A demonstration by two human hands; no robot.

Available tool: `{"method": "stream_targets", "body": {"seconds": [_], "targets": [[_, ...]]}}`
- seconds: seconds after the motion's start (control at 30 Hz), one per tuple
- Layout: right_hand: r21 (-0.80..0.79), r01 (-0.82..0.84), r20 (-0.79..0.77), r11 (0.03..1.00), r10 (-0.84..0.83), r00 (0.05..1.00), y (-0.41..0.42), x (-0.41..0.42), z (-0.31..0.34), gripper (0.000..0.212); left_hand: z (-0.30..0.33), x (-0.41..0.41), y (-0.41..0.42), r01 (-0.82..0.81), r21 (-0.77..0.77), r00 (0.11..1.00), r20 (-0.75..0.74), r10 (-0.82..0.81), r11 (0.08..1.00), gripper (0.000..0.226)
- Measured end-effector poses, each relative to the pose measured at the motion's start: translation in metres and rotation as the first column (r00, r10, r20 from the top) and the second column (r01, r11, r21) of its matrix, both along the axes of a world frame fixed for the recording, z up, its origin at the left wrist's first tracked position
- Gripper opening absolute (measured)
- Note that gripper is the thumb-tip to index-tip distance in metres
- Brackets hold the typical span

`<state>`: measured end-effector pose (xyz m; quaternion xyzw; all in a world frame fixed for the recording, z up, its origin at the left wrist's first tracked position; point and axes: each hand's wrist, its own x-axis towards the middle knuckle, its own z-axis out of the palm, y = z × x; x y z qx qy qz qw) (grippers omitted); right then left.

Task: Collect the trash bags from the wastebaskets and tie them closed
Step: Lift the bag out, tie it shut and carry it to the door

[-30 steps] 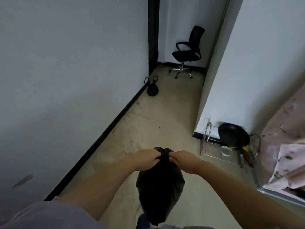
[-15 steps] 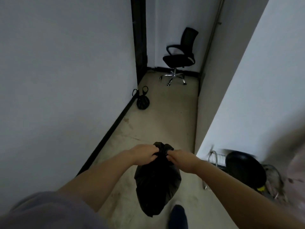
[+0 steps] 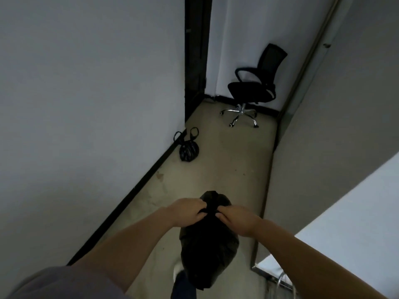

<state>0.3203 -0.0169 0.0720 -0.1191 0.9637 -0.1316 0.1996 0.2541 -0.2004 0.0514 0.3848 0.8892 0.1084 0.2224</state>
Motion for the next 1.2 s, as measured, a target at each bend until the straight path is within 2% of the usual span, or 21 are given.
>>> {"method": "stream_targets", "body": {"seconds": [0.17, 0.4, 0.57, 0.8, 0.93, 1.2], "targets": [[-0.023, 0.009, 0.011, 1.000, -0.008, 1.000, 0.022, -0.118, -0.021, 0.035, -0.019, -0.115, 0.022, -0.007, 0.017, 0.999, 0.033, 0.007, 1.000, 0.029], [-0.100, 0.065, 0.095, 0.993, -0.056, 0.994, 0.022, -0.250, -0.028, 0.032, -0.026, -0.257, 0.027, 0.003, -0.002, 0.987, 0.163, -0.003, 1.000, 0.025], [-0.102, 0.038, 0.125, 0.994, -0.025, 0.992, 0.016, -0.334, -0.026, 0.033, -0.027, -0.338, 0.032, -0.117, 0.001, 0.966, 0.232, 0.113, 0.993, 0.022], [-0.128, -0.055, 0.148, 0.990, 0.074, 0.986, 0.011, -0.469, -0.038, 0.030, -0.043, -0.447, 0.027, -0.326, -0.064, 0.921, 0.203, 0.332, 0.943, 0.022], [-0.207, -0.116, 0.178, 0.972, 0.154, 0.972, 0.014, -0.539, -0.062, 0.029, -0.059, -0.507, 0.028, -0.402, -0.105, 0.884, 0.215, 0.415, 0.910, 0.026], [-0.302, -0.044, 0.353, 0.952, 0.155, 0.923, 0.003, -0.656, -0.141, 0.033, -0.116, -0.608, 0.020, -0.466, -0.185, 0.818, 0.282, 0.501, 0.865, 0.026]]}}
